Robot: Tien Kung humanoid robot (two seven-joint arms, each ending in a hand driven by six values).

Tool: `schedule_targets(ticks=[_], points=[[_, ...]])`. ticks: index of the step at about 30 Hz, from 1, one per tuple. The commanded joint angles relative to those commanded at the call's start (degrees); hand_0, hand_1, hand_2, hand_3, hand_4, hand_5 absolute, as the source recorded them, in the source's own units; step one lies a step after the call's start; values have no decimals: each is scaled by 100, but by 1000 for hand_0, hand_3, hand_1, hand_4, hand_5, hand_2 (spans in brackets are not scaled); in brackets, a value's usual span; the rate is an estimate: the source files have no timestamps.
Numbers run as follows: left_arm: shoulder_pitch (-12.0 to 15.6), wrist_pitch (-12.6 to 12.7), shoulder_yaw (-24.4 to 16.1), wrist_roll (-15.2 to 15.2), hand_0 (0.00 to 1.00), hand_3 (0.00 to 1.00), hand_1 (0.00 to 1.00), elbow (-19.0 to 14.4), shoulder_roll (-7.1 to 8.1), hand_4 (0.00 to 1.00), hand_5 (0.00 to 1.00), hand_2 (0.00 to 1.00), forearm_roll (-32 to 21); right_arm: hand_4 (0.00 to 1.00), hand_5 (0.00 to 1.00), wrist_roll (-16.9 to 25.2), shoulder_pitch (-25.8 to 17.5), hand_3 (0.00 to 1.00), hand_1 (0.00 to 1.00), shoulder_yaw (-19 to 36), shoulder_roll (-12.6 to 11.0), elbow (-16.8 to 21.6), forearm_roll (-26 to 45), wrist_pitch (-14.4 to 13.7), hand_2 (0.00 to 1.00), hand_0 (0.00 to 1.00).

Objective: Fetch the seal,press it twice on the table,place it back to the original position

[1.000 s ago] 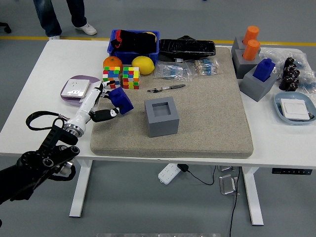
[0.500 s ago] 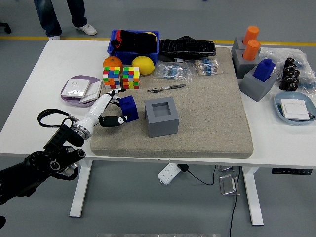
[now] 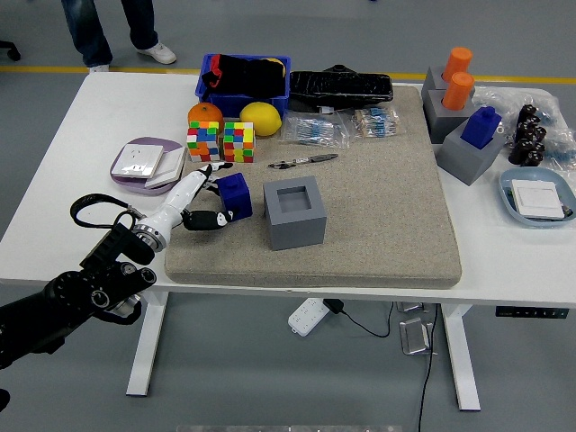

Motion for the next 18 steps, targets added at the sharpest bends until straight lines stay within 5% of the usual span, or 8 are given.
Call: schedule_targets(ticks=[11, 18], points=[[18, -108, -1083, 57, 851, 896, 517, -728, 413, 597, 2, 408, 156, 776, 580, 0, -19, 682, 728, 60, 3, 0, -17, -1, 724, 818], [28, -406, -1453, 431, 848, 896, 509, -1328, 479, 596, 2, 404, 491, 776, 580, 0, -18, 682, 728, 72, 11, 9, -18, 1, 724, 818]])
